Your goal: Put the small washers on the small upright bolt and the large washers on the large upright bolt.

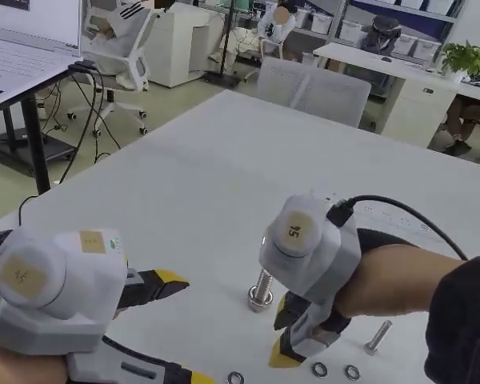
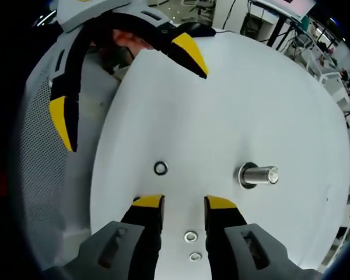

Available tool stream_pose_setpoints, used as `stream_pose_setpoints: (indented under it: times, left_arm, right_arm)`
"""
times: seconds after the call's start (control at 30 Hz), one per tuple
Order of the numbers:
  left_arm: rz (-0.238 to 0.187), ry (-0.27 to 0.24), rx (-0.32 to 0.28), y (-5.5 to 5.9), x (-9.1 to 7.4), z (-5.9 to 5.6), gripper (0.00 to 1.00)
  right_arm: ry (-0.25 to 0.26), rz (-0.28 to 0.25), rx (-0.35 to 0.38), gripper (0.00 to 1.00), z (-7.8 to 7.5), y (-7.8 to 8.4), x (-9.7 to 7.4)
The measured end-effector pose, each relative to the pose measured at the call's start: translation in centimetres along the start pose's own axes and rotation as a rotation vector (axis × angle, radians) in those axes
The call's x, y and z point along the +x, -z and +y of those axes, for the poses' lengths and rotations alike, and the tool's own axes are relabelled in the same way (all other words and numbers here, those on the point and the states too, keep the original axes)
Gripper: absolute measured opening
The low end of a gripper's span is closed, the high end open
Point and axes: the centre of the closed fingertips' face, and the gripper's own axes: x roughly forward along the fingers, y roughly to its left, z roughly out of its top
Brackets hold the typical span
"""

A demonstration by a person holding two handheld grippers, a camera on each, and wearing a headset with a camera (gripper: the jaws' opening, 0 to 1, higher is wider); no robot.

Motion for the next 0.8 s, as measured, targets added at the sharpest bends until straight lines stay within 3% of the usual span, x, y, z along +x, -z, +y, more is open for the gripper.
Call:
stream_pose_setpoints:
  times: [0.43, 0.8]
  left_arm:
    - [0.0, -0.01, 0.002, 0.0, -0.2, -0.2, 0.84]
    - [-0.005, -0.007, -0.002, 0.1, -0.4, -0.3, 0.84]
  right_arm:
    - [-0.054, 0.007, -0.072, 0.27, 2.2, -1.7, 1.8]
    - [-0.066, 0.024, -0.099, 0.26, 2.6, -2.1, 2.8]
